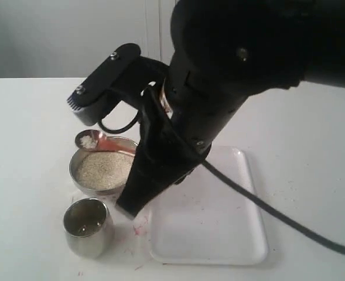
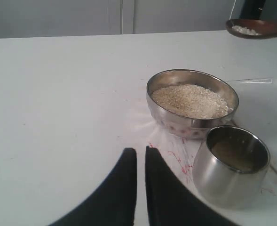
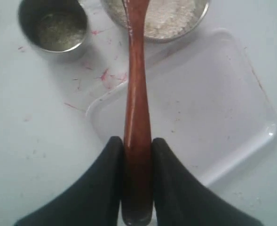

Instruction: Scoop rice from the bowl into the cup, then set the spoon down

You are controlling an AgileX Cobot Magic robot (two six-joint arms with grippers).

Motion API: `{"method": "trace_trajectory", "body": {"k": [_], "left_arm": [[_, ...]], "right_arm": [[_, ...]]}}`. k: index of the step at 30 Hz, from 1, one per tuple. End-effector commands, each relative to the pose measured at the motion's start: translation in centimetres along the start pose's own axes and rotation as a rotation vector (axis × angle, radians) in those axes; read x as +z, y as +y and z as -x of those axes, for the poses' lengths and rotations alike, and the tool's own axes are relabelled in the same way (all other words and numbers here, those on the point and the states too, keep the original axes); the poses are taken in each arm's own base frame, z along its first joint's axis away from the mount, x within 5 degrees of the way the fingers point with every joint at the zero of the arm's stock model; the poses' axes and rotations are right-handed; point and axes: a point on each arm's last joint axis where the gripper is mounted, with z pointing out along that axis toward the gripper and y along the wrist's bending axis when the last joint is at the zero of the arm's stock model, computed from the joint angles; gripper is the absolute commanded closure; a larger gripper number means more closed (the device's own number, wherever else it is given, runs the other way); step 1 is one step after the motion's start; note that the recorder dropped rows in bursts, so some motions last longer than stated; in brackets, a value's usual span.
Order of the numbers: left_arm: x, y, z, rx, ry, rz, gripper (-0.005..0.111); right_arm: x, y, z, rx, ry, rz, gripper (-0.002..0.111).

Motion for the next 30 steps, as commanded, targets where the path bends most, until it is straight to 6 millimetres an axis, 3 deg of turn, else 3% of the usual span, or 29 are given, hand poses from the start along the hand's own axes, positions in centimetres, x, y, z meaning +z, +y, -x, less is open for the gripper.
{"method": "trace_trajectory", "body": {"k": [1, 5, 10, 16, 24, 30], "left_arm": [[0.0, -0.1, 0.2, -0.006, -0.008, -0.009, 0.092], [0.0, -0.1, 0.2, -0.006, -0.008, -0.009, 0.092], [0.0, -0.1, 0.2, -0.006, -0.008, -0.009, 0.092], [0.0, -0.1, 0.2, -0.006, -0.008, -0.009, 0.092], [0.0, -0.1, 0.2, -0.006, -0.008, -0.009, 0.092], [0.0, -0.1, 0.2, -0.006, -0.008, -0.009, 0.092]], "right_arm": [[-0.9, 3.0, -0.1, -0.053, -0.002, 0.042, 0.108], [-1.4, 5.5, 0.1, -0.096, -0.030, 0.072, 0.108], [-1.8, 6.8, -0.2, -0.126, -0.011, 0.081, 0.108], [-1.8, 6.7, -1.0, -0.152, 0.026, 0.067, 0.108], [-1.1, 6.7, -4.2, -0.136, -0.011, 0.083, 0.108], [0.6, 6.6, -5.2, -0.102, -0.043, 0.041, 0.108]]}}
